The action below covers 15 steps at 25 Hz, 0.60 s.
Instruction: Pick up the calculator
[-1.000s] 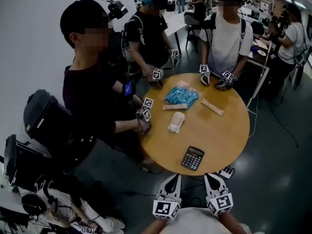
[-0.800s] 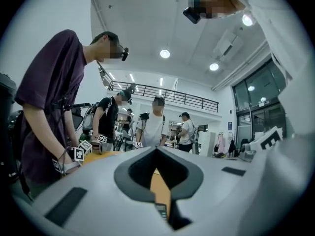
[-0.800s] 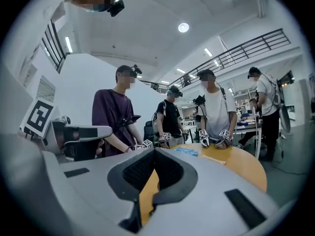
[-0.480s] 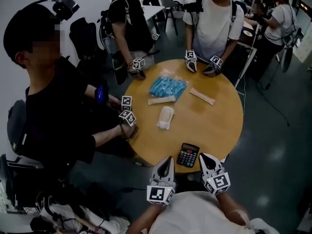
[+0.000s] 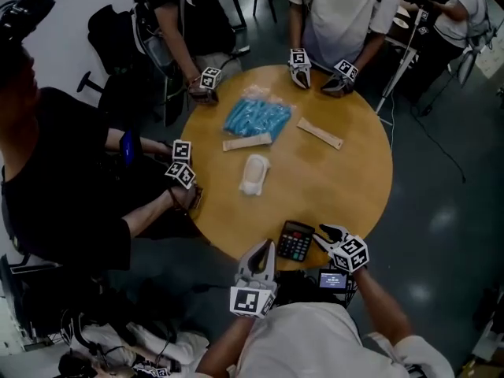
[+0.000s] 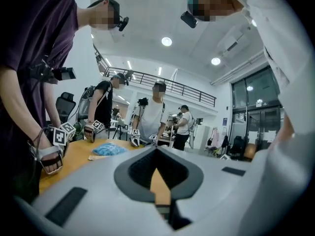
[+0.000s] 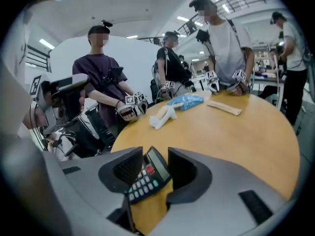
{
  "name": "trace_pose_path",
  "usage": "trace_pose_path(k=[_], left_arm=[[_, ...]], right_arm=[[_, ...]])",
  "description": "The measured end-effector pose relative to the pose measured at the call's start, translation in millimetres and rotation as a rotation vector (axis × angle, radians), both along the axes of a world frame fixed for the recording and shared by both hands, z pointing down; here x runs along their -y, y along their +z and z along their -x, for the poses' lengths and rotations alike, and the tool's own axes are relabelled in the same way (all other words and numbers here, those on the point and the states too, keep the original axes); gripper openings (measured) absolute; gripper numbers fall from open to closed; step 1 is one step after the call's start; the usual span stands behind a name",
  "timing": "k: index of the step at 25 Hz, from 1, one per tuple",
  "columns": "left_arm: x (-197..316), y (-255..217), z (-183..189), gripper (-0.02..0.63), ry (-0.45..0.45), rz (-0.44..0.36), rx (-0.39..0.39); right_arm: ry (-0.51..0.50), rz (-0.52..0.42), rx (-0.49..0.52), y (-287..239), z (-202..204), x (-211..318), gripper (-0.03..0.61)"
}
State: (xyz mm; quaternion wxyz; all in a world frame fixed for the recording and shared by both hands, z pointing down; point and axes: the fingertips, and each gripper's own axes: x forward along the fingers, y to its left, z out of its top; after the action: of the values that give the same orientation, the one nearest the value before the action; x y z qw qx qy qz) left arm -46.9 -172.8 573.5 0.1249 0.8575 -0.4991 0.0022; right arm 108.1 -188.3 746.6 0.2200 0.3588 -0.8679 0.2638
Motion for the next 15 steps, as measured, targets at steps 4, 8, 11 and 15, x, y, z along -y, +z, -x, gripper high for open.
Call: trace_pose_path(k=[4,8,11,15], left_arm=[[2.9,12.5,-10.5,0.006,0.008,0.042,-0.009],[2.3,17.8,-15.4,0.006,0.018,0.048,-0.005],[2.6,23.9,-14.3,0.006,0.013,0.065,-0.004],[3.2,27.2,-9.9,0.006,0.000,0.079,-0.011]], right_arm=[[-0.069,0.145,-0.020,47.9,-4.1,0.8,0.184],[-0.116,0.237,-0.014,78.3,1.8,3.6,0.186],[-0.147,0.286,-0.012,92.1,9.6,7.2,0.186],[-0.194,0.336,-0.023,103.2,19.1,10.5,0.183]])
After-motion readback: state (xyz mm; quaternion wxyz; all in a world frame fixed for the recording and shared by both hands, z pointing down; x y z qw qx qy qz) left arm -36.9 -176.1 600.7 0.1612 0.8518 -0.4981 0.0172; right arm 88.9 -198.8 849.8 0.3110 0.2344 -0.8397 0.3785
